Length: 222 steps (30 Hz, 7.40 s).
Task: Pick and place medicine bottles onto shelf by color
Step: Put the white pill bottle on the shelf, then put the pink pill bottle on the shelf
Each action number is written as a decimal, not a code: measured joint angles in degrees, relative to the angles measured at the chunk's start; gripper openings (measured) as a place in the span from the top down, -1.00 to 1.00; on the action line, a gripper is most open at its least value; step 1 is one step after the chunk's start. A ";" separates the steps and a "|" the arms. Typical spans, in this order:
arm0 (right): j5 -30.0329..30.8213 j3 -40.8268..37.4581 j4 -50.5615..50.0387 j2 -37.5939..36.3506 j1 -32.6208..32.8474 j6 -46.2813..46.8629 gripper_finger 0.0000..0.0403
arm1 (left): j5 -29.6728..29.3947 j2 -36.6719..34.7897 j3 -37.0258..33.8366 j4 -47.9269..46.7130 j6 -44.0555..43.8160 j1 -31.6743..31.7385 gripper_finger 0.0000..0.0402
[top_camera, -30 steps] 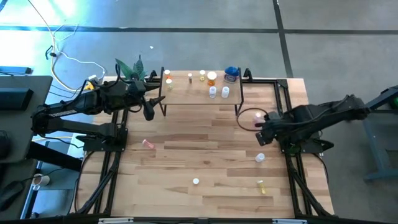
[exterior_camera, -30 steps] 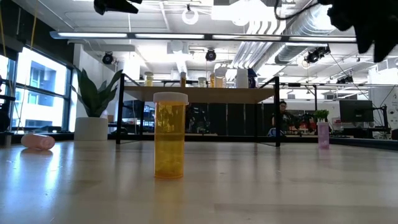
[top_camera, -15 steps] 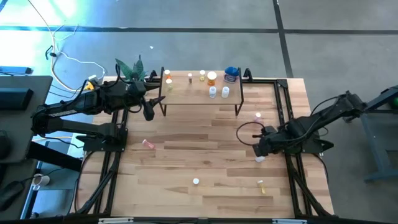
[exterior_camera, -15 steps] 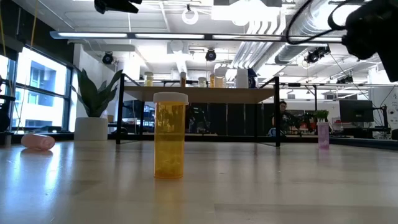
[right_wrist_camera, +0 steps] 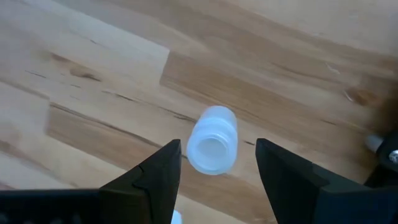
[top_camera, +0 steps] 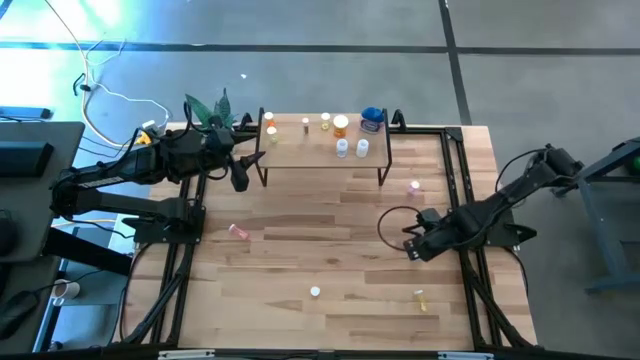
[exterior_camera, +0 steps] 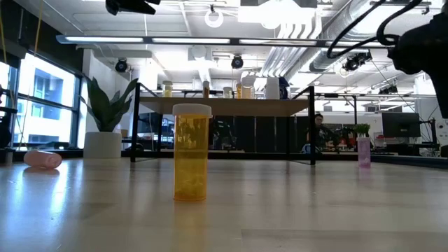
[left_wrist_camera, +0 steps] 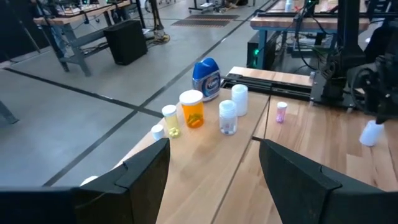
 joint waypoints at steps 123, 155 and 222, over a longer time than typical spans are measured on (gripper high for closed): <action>-4.57 61.68 -21.19 36.08 -63.07 -88.80 0.41 | 6.04 6.16 0.02 -11.88 -8.00 6.11 -0.18; -4.57 61.68 -22.00 37.15 -63.02 -87.09 -0.07 | 6.39 6.16 0.02 -15.92 -11.30 6.11 -0.18; 0.87 77.90 -14.83 36.88 -63.00 -102.68 -0.07 | -4.34 26.05 -0.02 -43.43 -126.35 -27.86 -0.18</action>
